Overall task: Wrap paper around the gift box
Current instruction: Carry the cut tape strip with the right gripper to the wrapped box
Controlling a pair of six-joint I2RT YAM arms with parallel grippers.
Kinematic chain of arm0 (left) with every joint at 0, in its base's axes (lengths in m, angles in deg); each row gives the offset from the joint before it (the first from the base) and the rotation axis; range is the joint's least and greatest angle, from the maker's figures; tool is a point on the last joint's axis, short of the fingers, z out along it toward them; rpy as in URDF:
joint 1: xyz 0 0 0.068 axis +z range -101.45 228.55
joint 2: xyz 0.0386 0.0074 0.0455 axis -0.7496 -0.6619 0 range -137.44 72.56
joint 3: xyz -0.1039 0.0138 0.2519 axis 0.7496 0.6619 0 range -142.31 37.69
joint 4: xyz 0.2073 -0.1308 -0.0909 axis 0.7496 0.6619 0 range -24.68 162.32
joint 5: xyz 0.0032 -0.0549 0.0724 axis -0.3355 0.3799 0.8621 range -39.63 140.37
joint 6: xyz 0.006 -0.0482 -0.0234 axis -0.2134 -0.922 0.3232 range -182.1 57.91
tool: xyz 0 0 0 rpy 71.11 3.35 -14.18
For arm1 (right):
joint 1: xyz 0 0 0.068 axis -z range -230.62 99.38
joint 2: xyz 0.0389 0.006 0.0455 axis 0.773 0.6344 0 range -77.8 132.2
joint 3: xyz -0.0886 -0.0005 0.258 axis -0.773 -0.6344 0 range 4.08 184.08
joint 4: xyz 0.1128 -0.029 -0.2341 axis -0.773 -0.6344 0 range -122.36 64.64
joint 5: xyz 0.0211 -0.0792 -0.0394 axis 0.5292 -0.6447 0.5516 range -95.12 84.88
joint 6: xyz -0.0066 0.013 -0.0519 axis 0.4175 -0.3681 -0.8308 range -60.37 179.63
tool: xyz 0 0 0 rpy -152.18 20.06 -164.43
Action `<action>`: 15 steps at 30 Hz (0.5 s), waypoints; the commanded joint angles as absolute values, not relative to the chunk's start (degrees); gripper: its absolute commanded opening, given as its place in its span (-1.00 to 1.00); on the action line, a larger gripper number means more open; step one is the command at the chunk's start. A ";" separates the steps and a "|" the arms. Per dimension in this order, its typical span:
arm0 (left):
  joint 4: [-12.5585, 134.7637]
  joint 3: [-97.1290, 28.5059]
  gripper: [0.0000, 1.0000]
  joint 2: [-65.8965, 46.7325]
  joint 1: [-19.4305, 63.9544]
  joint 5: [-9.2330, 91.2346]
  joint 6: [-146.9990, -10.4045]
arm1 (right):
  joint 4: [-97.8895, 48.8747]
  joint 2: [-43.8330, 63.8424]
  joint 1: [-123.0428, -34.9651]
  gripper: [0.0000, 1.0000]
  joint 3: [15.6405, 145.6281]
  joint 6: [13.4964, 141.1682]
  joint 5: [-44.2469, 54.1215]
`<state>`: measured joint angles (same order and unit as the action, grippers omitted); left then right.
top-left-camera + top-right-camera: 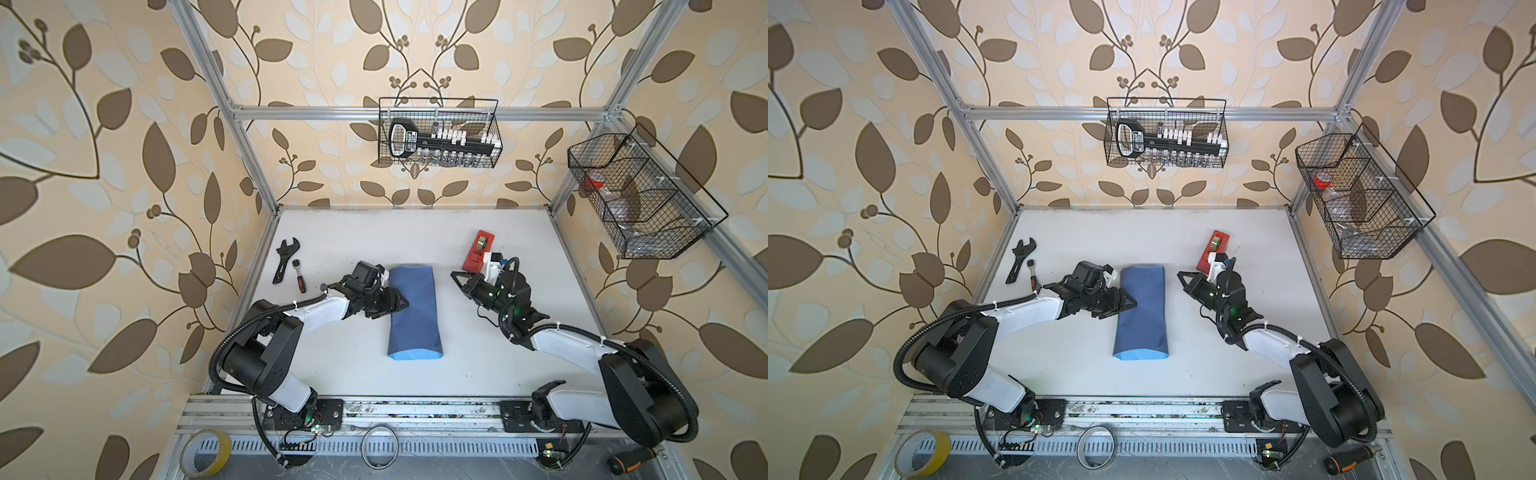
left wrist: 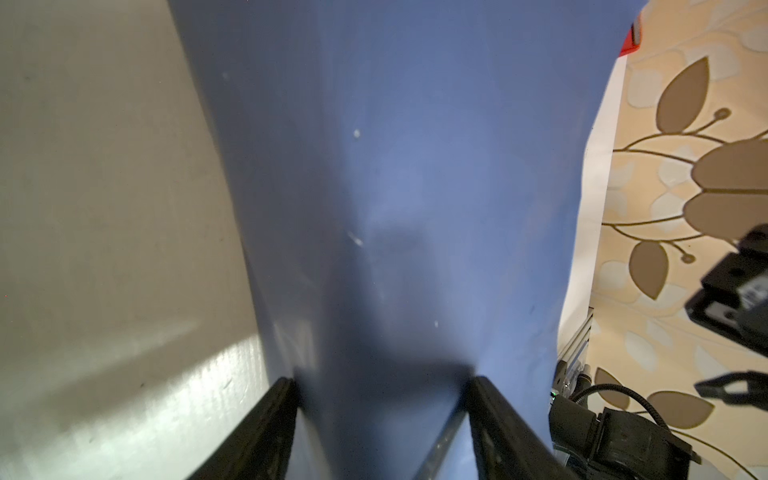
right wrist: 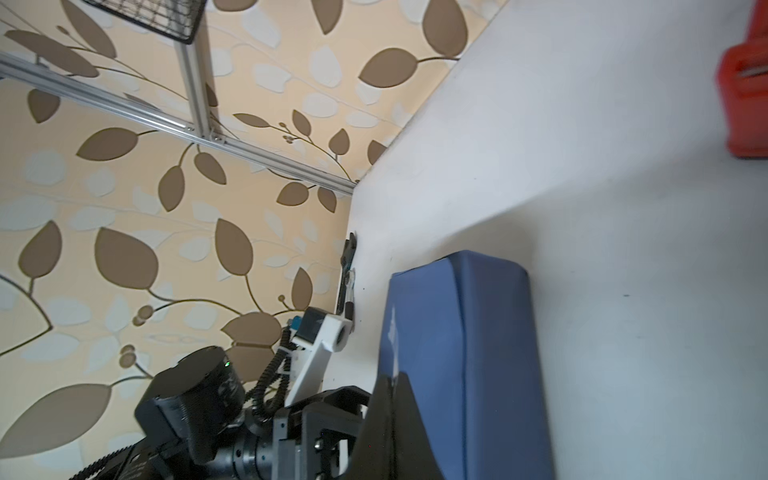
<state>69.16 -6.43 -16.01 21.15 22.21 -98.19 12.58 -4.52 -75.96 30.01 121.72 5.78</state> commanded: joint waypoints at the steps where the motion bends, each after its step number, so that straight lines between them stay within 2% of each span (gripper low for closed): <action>1: 75.80 -4.53 0.32 -19.31 20.87 28.97 -96.11 | 16.56 -5.80 -81.60 -1.00 27.93 125.40 -11.55; 4: 75.86 -4.67 0.32 -19.41 20.87 28.92 -96.08 | 19.00 -5.72 -86.90 -1.00 27.02 125.75 -21.08; 15: 75.96 -4.81 0.32 -19.89 20.87 29.09 -95.94 | 22.37 -0.99 -100.22 -1.00 26.58 128.28 -41.25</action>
